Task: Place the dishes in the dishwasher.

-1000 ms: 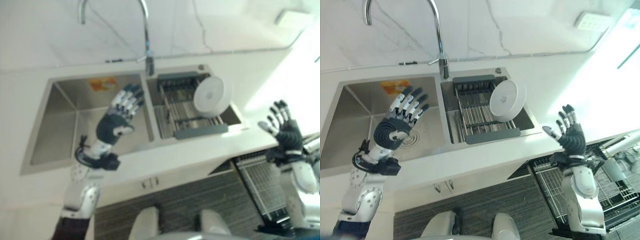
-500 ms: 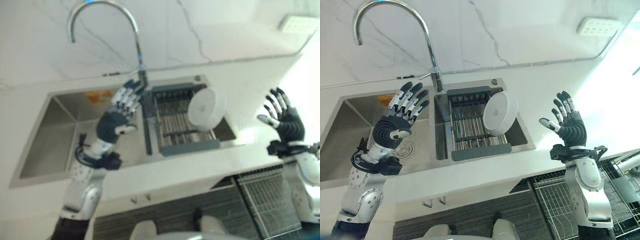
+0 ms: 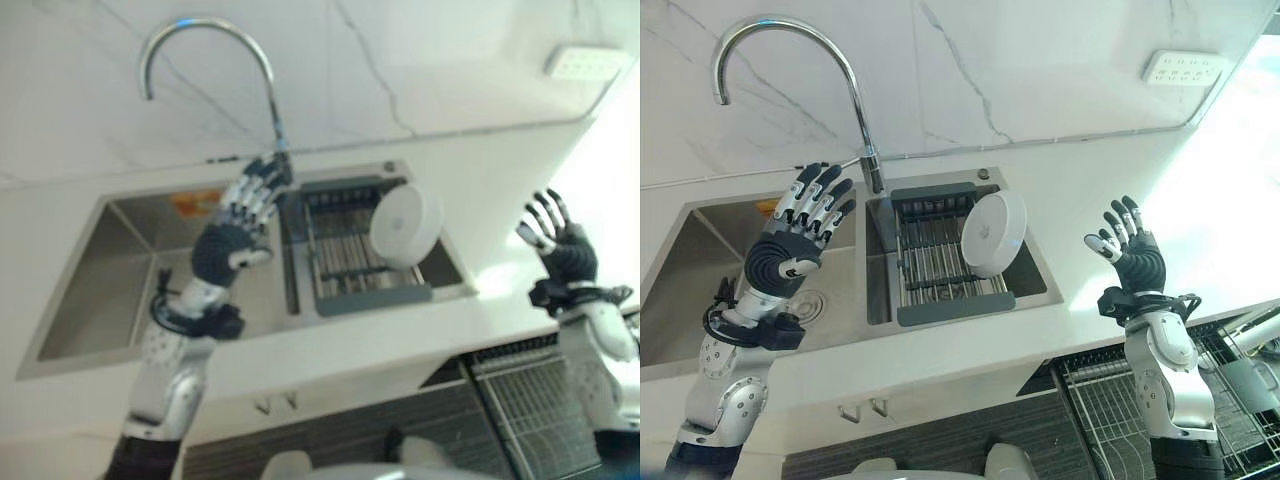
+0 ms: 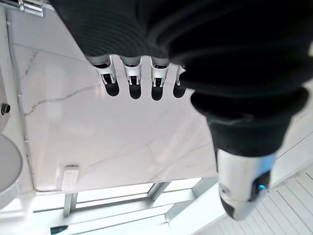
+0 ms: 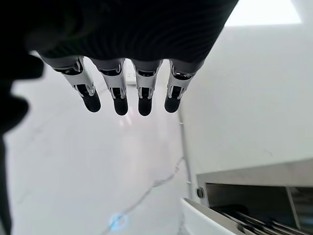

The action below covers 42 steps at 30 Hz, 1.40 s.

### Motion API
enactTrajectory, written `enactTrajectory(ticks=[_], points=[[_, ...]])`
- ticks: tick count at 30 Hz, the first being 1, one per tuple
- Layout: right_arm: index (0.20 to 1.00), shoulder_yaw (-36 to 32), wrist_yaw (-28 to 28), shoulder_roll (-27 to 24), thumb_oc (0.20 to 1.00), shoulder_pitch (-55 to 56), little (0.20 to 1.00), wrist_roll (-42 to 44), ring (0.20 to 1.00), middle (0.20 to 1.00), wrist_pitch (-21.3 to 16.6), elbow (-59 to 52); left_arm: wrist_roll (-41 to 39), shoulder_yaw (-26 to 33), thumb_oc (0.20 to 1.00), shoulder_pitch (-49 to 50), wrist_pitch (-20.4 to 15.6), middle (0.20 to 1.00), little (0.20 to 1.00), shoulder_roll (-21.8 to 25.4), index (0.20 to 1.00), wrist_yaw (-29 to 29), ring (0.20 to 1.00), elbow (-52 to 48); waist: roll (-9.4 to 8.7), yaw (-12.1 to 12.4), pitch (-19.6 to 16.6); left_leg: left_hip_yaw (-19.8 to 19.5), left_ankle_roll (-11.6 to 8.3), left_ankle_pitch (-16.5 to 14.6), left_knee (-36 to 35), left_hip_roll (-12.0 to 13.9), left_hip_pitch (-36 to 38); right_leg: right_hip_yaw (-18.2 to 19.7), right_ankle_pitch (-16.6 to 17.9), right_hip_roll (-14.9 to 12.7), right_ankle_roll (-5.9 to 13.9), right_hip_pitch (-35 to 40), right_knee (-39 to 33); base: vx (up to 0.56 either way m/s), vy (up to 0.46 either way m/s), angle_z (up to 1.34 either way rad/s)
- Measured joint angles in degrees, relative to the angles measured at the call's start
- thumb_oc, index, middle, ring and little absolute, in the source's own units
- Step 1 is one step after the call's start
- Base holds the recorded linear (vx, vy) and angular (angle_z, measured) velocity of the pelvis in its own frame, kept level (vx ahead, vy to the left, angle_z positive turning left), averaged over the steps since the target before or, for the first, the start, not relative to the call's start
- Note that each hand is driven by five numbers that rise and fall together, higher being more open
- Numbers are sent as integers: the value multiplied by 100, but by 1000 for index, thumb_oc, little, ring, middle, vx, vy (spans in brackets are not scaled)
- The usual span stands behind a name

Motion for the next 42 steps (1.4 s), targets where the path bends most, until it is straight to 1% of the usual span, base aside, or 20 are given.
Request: enactTrajectory(ticks=[1, 3, 4, 5, 6, 11, 12, 14, 18, 22, 25, 29, 36, 42], points=[[1000, 86, -5, 0, 1000, -53, 1000, 5, 1000, 1000, 55, 31, 2, -2, 1000, -31, -6, 1000, 1000, 3, 1000, 7, 1000, 0, 11, 66, -10, -16, -3, 7, -1, 1, -6, -18, -6, 0, -9, 3, 4, -1, -21, 9], [1000, 172, 5, 2, 1000, -170, 1000, 21, 1000, 1000, 110, 232, 3, -9, 1000, -135, -16, 1000, 1000, 4, 1000, 34, 1000, 71, 15, 115, -47, -36, -5, 11, 0, 1, -8, -39, -10, -2, -16, 12, 5, -2, -7, 6], [1000, 181, -7, 1, 1000, -301, 1000, 151, 1000, 1000, 211, 459, 3, -4, 1000, -212, -30, 1000, 1000, 9, 1000, 82, 1000, 157, 18, 160, -77, -37, -6, 11, 0, 0, -8, -41, -10, -3, -17, 13, 5, 0, 0, 0], [1000, 180, -25, 1, 1000, -335, 1000, 214, 1000, 1000, 231, 614, 4, -6, 1000, -226, -39, 1000, 1000, 11, 1000, 120, 1000, 164, 14, 196, -88, -37, -6, 12, 0, -1, -8, -43, -10, -5, -17, 14, 6, 0, 0, 0], [1000, 185, -39, 1, 1000, -335, 1000, 215, 1000, 1000, 305, 629, 4, -6, 1000, -226, -49, 1000, 1000, 11, 1000, 148, 1000, 165, 13, 204, -88, -41, -5, 13, 0, -4, -8, -47, -10, -7, -17, 17, 5, 0, 0, 0], [1000, 296, -59, -4, 1000, -364, 1000, 229, 1000, 1000, 416, 675, 8, -28, 1000, -233, -53, 1000, 1000, 11, 1000, 199, 1000, 242, 6, 221, -93, -115, 0, 21, 5, -20, 11, -136, -19, -32, -25, 93, -7, -5, -1, 8], [1000, 314, -62, -14, 1000, -493, 1000, 278, 1000, 1000, 458, 851, 8, -28, 1000, -234, -53, 1000, 1000, 13, 1000, 199, 1000, 246, -2, 215, -100, -132, 4, 27, 5, -32, 10, -150, -21, -45, -26, 99, -3, -22, 1, 11], [1000, 318, -87, -20, 1000, -570, 1000, 431, 1000, 1000, 472, 961, 8, -29, 1000, -235, -58, 1000, 1000, 18, 1000, 200, 1000, 266, -15, 228, -108, -143, 12, 38, 2, -46, 1, -169, -22, -68, -25, 103, 2, -30, 0, 8], [1000, 317, -159, -34, 1000, -755, 1000, 435, 1000, 1000, 494, 1299, 8, -34, 1000, -255, -103, 1000, 1000, 41, 1000, 243, 1000, 377, -49, 256, -132, -150, 17, 42, 2, -67, -1, -171, -21, -86, -23, 107, 1, -5, 0, 1], [1000, 317, -217, -33, 1000, -756, 1000, 446, 1000, 1000, 595, 1376, 8, -35, 1000, -396, -108, 1000, 1000, 49, 1000, 247, 1000, 420, -47, 273, -133, -159, 18, 43, 2, -69, -3, -180, -21, -87, -23, 110, -1, 0, 0, 0], [1000, 323, -151, -33, 1000, -772, 1000, 853, 1000, 1000, 724, 1593, 6, -40, 1000, -411, -108, 1000, 1000, 63, 1000, 242, 1000, 433, -43, 291, -135, -174, 17, 45, 2, -71, 0, -194, -21, -88, -24, 128, -4, 0, 0, 0], [1000, 329, 1, -34, 1000, -793, 1000, 1104, 1000, 1000, 920, 1804, 6, -209, 1000, -419, -108, 1000, 1000, 169, 1000, 232, 1000, 450, -34, 362, -139, -196, 16, 49, 2, -74, 3, -217, -23, -96, -23, 147, -7, -6, -4, 3], [1000, 345, 214, -47, 1000, -917, 1000, 1117, 1000, 1000, 1072, 2055, 3, -209, 1000, -422, -107, 1000, 1000, 261, 1000, 236, 1000, 589, -30, 368, -141, -224, 17, 58, 2, -77, 7, -287, -33, -114, -19, 195, -20, -5, -6, 4], [1000, 546, 318, -287, 1000, -1059, 1000, 1120, 1000, 1000, 1086, 2253, 3, -209, 1000, -429, -107, 1000, 1000, 276, 1000, 239, 1000, 590, -11, 383, -148, -249, 15, 61, -2, -80, 7, -318, -51, -121, -17, 206, -15, 2, -4, 1]])
